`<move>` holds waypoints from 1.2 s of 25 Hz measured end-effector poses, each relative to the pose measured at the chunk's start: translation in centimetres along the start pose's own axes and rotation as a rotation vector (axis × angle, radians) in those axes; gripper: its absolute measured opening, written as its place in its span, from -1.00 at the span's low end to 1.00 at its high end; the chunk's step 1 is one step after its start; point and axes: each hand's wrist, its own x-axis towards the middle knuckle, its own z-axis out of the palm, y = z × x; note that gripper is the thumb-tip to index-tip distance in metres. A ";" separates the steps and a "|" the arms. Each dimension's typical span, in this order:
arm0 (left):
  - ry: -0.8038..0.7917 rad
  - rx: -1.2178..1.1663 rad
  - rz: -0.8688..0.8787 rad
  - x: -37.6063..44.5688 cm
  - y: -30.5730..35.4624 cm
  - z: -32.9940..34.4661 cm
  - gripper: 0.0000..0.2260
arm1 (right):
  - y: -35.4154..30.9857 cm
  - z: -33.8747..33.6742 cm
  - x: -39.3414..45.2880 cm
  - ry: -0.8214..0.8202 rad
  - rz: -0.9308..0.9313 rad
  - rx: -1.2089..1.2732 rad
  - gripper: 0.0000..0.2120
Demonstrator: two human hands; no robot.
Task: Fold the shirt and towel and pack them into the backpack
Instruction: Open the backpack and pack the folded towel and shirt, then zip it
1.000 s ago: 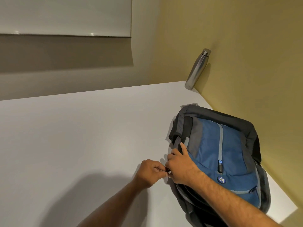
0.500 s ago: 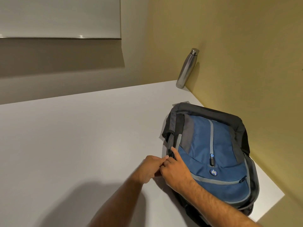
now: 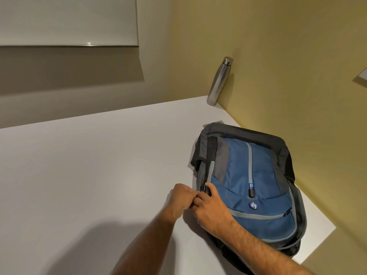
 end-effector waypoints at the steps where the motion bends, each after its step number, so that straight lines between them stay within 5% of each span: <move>1: -0.003 -0.001 0.002 0.1 -0.1 0.0 -0.82 | -0.2 0.3 -0.4 0.016 -0.023 -0.024 -0.87; 10: 0.034 0.046 0.016 0.4 -0.5 0.7 -0.81 | -0.9 3.0 -8.5 0.283 -0.202 -0.133 -0.92; 23: 0.125 0.320 0.192 0.4 -1.2 0.7 -0.72 | 3.3 6.1 -18.5 0.471 -0.064 -0.122 -0.72; 28: 0.230 0.438 0.662 -3.2 0.6 1.4 -0.93 | 2.2 6.7 -19.0 0.500 0.056 -0.073 -0.86; 30: 0.086 0.456 0.951 -5.3 1.4 2.2 -0.89 | 1.5 7.0 -19.0 0.482 0.093 -0.006 -0.92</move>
